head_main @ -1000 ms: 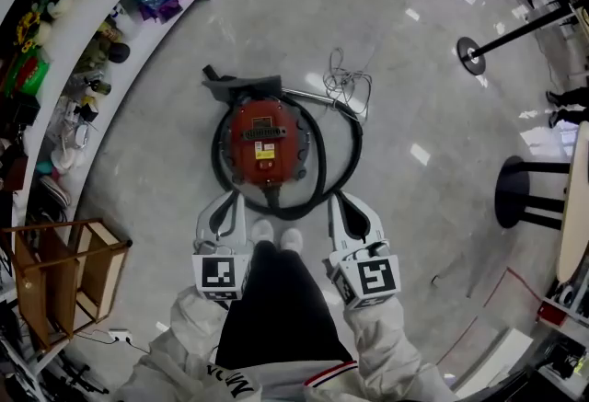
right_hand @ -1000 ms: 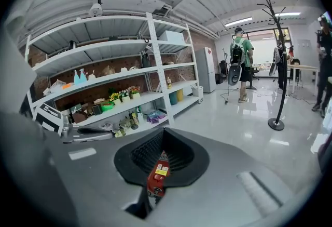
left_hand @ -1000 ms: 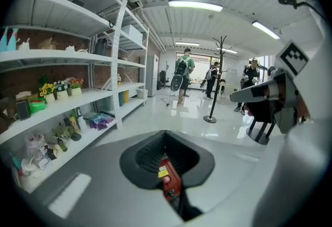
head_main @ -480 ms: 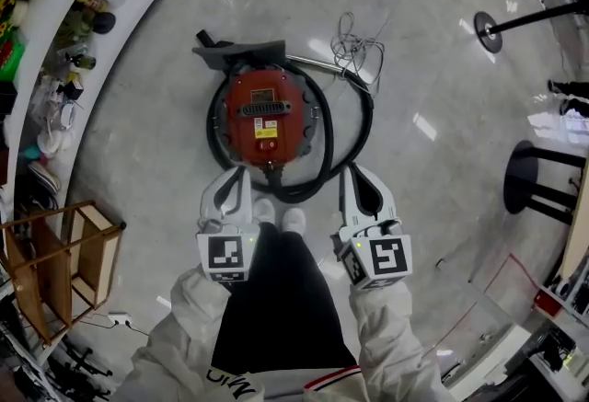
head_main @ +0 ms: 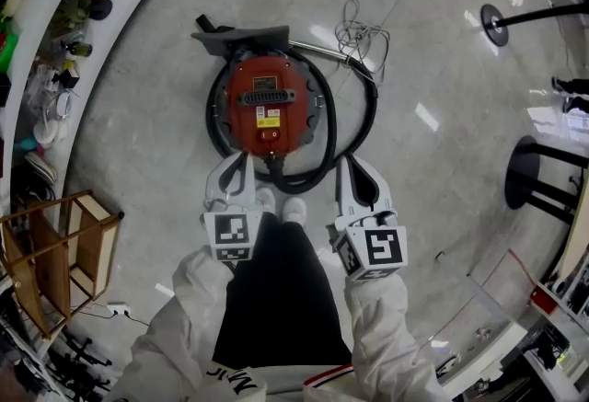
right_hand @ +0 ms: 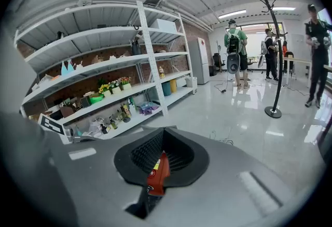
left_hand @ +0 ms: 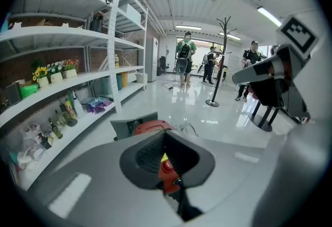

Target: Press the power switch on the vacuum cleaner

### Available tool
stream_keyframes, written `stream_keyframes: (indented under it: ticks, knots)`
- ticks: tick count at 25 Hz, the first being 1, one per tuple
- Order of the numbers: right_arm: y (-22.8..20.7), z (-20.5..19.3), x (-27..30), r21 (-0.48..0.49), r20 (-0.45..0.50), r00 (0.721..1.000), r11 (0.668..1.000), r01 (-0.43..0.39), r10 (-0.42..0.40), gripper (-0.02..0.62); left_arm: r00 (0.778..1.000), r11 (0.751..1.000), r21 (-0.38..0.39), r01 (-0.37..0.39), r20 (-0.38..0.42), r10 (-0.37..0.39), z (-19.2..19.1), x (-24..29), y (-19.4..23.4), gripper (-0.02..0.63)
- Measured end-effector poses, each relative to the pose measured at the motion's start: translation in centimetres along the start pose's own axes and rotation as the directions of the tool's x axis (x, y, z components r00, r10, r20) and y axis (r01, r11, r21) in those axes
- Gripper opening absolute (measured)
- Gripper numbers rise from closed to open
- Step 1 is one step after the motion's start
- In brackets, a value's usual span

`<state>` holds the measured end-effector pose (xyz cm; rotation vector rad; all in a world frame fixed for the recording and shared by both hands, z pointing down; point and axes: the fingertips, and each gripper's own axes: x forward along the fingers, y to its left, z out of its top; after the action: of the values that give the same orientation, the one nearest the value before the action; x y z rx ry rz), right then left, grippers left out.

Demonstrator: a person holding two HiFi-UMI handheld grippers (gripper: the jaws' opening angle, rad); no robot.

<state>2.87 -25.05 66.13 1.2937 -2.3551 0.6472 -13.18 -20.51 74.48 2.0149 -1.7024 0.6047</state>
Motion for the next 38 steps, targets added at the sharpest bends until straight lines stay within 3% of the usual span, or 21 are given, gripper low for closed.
stream_keyframes:
  ticks: [10,16,30,38]
  knots:
    - [0.7,-0.9,0.0,0.017,-0.021,1.000,1.000,0.003,-0.002,0.000,0.998,0.999,0.024,0.022,-0.063,-0.020,-2.5,2.1,0.3,0.000]
    - [0.9,-1.0,0.0,0.026,-0.022,1.000,1.000,0.008,-0.007,0.000,0.992,0.996,0.078,0.052,-0.117,-0.043,-4.6,3.7,-0.3,0.000]
    - [-0.2,-2.6,-0.6,0.059,-0.066,0.997,0.997,0.041,-0.037,0.000,0.963,0.982,0.164,0.094,-0.264,-0.048,-9.2,8.1,-0.8,0.000]
    - [-0.5,-2.8,-0.2,0.063,-0.085,0.996,0.997,0.039,-0.033,0.000,0.946,0.983,0.156,0.095,-0.321,-0.041,-11.3,9.7,-1.0,0.000]
